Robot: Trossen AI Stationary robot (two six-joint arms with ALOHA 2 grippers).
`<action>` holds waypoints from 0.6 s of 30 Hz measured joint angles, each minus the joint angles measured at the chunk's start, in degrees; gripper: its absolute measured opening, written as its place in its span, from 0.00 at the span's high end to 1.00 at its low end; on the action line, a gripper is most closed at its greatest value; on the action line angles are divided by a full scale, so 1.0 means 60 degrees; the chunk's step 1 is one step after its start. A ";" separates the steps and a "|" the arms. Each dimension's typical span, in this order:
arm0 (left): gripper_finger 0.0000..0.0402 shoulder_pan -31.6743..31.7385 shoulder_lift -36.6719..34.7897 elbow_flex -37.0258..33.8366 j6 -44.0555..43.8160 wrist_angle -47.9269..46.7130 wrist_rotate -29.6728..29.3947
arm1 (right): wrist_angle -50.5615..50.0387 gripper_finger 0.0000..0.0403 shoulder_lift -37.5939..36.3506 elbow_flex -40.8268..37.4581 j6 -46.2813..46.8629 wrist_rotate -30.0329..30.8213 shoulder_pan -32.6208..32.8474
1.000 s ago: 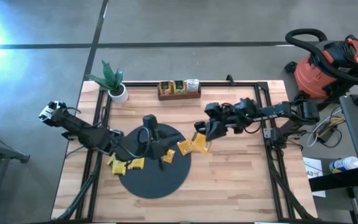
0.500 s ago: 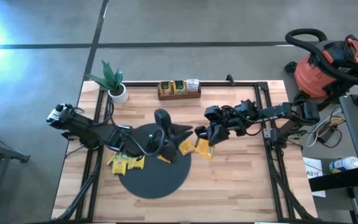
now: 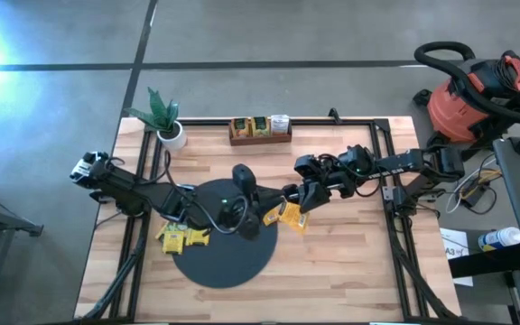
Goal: Pick & Place Tea
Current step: Put the orange tea bag into the left section of the wooden organizer
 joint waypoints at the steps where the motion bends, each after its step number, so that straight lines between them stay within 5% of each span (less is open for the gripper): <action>1: 0.80 -0.0001 -0.0006 0.0000 -0.0002 0.0019 0.0000 | -0.0003 0.98 0.0000 0.0000 0.0000 0.0003 0.0000; 18: 0.80 -0.0306 -0.0022 0.0000 -0.0055 0.0162 0.0302 | -0.0324 0.98 0.0000 -0.0080 -0.0106 0.0007 0.0000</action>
